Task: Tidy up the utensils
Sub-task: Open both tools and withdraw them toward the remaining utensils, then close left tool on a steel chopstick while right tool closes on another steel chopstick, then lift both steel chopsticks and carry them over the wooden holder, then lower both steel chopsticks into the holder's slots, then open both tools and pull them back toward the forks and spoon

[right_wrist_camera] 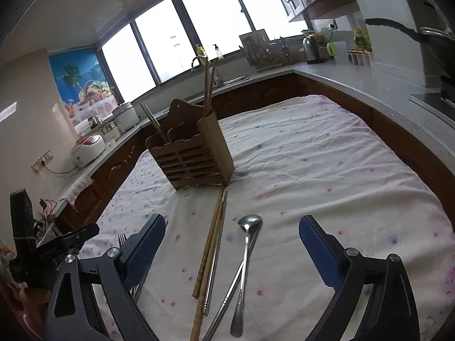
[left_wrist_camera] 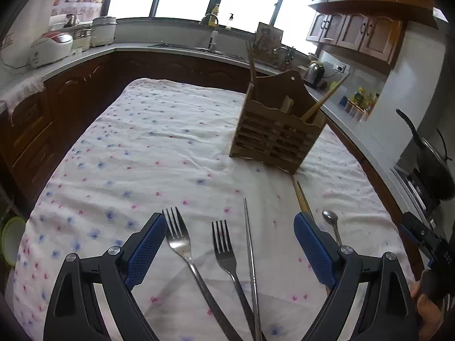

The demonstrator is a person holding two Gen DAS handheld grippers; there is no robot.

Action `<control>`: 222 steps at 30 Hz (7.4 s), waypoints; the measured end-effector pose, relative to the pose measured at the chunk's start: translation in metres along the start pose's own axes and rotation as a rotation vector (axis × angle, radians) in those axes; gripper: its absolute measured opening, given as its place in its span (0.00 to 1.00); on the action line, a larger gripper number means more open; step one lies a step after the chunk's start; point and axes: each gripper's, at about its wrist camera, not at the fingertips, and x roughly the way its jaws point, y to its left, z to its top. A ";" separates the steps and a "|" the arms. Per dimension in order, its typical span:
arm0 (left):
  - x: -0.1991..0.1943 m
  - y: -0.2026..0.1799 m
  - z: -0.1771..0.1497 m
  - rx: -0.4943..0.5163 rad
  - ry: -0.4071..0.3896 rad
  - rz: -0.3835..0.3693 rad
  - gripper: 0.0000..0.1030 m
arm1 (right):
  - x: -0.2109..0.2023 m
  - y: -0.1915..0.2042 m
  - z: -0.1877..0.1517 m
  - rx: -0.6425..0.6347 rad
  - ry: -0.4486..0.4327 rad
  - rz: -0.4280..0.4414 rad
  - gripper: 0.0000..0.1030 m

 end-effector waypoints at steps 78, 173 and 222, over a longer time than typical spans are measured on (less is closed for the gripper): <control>0.142 -0.051 0.016 0.195 0.384 -0.007 0.03 | 0.129 0.024 0.004 -0.105 0.389 0.033 0.05; 0.134 -0.002 0.165 0.009 -0.379 -0.114 0.03 | 0.111 0.068 0.186 -0.141 -0.283 0.084 0.05; 0.146 0.001 0.147 0.018 -0.229 -0.061 0.54 | 0.127 0.024 0.141 0.026 -0.144 0.093 0.76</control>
